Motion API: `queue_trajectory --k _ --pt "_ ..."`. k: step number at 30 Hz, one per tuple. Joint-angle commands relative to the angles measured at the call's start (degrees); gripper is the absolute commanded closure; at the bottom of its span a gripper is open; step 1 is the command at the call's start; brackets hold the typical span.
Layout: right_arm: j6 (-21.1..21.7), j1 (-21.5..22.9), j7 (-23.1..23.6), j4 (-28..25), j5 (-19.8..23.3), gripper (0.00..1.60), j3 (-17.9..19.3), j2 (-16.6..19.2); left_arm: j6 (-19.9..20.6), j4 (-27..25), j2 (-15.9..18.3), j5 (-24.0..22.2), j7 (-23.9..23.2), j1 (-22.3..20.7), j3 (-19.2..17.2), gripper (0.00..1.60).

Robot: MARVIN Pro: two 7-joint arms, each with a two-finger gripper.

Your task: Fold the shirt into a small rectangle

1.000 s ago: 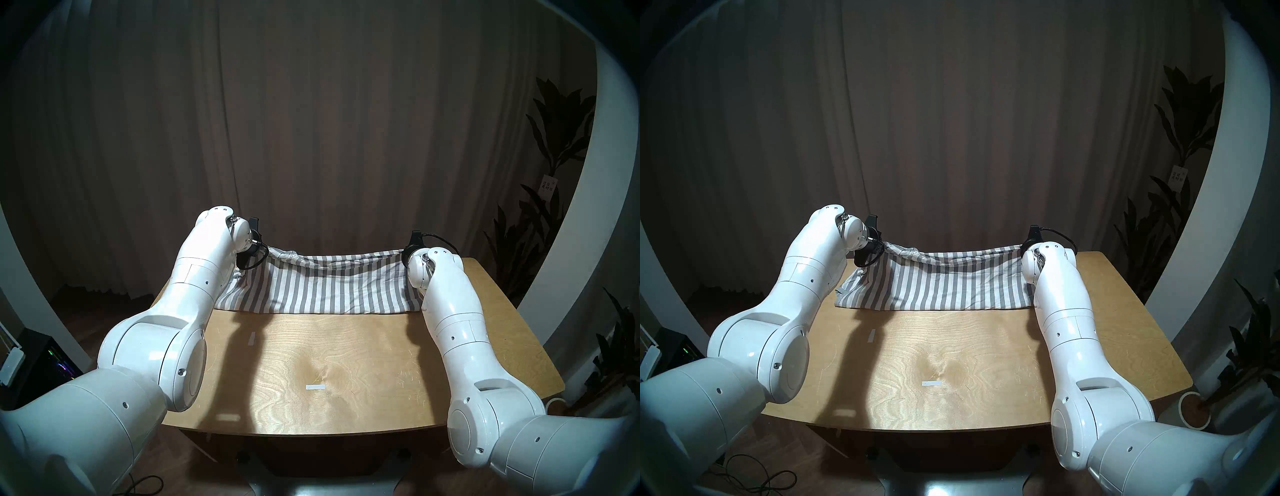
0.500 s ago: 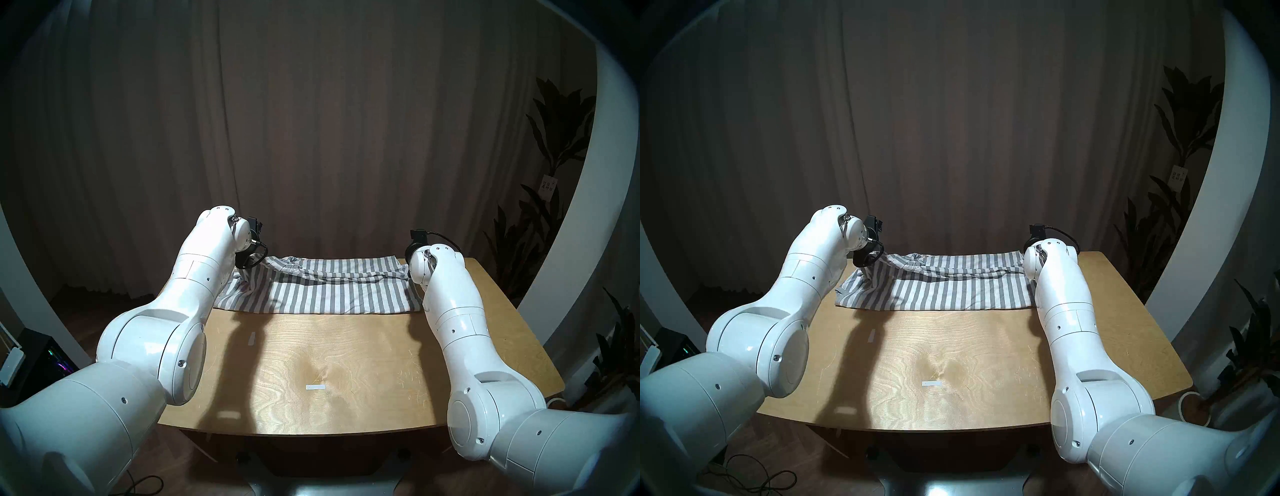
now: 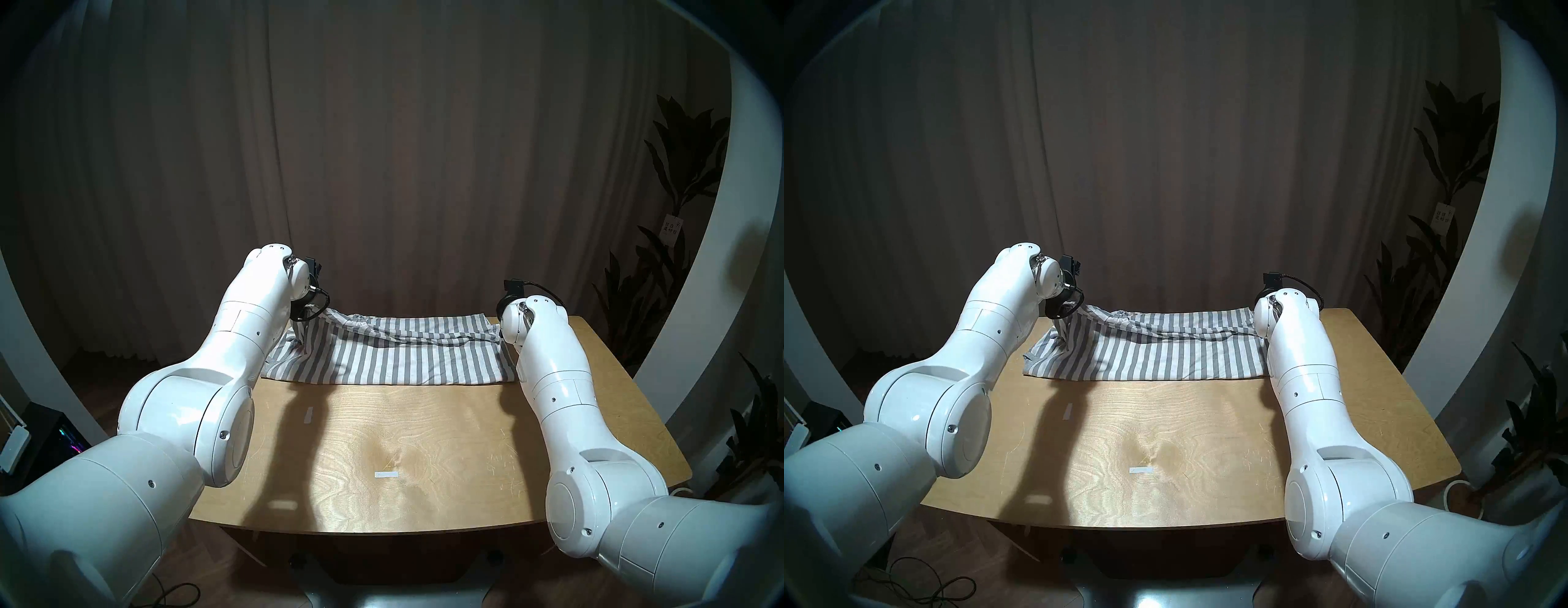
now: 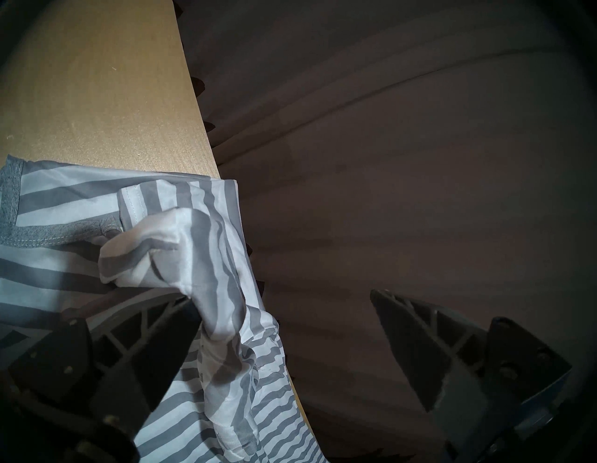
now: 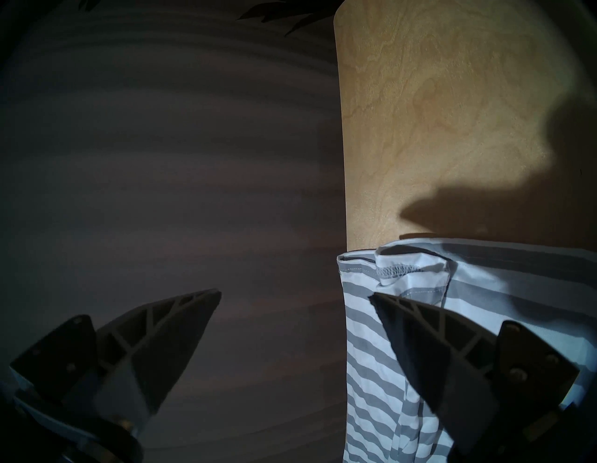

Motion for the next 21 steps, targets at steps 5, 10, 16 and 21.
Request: queue_trajectory --k 5,10,16,21 --pt "-0.20 0.77 0.40 0.49 0.04 0.00 -0.58 -1.09 -1.00 0.41 -0.32 0.78 -1.23 -4.44 0.31 0.00" --pt "-0.38 0.66 0.40 1.11 -0.05 0.00 -0.89 -1.33 -0.88 0.96 -0.01 1.26 -1.46 -5.02 0.73 0.00" --pt "-0.56 0.65 0.41 1.88 -0.17 0.00 -1.52 -1.89 -0.80 1.81 0.59 1.96 -1.55 -5.71 1.31 0.00" --pt "-0.67 0.66 0.43 2.44 -0.24 0.00 -2.07 -2.40 -0.80 1.98 1.28 2.75 -2.06 -6.61 1.85 0.00"
